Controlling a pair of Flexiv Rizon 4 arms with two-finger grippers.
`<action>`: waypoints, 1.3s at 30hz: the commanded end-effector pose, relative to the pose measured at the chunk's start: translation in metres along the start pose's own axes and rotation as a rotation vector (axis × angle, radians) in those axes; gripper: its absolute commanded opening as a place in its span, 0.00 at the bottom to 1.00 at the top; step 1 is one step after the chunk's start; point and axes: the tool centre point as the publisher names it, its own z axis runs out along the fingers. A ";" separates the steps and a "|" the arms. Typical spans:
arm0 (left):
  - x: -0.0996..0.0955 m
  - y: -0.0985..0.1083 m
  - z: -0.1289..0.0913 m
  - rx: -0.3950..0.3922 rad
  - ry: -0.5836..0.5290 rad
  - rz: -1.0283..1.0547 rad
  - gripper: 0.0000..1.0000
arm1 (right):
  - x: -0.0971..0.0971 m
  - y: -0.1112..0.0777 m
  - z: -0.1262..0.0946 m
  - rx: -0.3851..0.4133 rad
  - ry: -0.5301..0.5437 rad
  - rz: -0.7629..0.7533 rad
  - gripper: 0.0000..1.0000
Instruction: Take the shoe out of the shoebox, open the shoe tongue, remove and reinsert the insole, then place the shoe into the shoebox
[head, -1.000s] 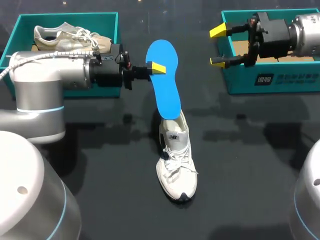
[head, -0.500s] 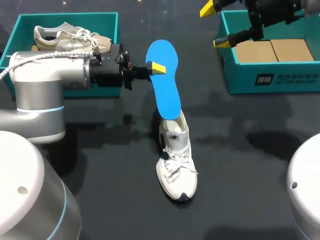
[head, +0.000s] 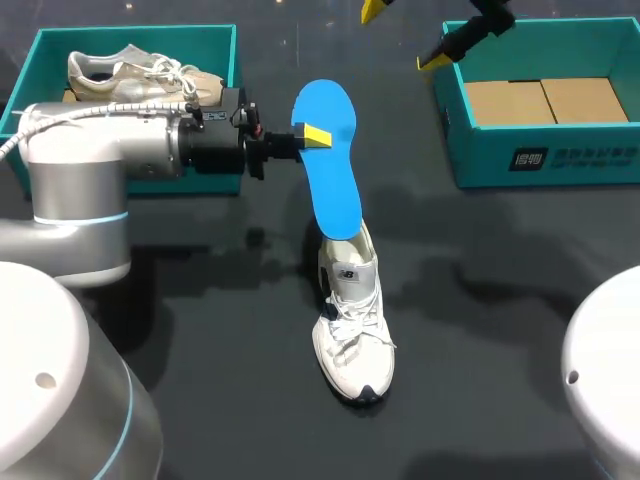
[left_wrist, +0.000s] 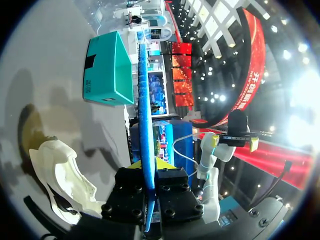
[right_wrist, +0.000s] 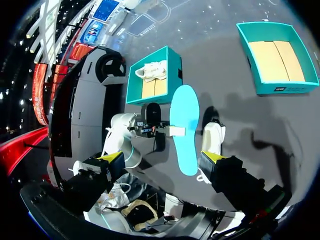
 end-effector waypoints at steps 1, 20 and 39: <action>-0.001 0.001 0.001 0.002 0.001 0.001 0.00 | 0.016 0.006 0.007 0.016 -0.321 -0.030 1.00; -0.001 0.001 0.001 0.002 0.001 0.001 0.00 | 0.056 -0.002 0.038 0.043 -0.634 -0.056 1.00; -0.001 0.001 0.001 0.002 0.001 0.001 0.00 | 0.070 -0.010 0.065 0.049 -0.724 -0.063 1.00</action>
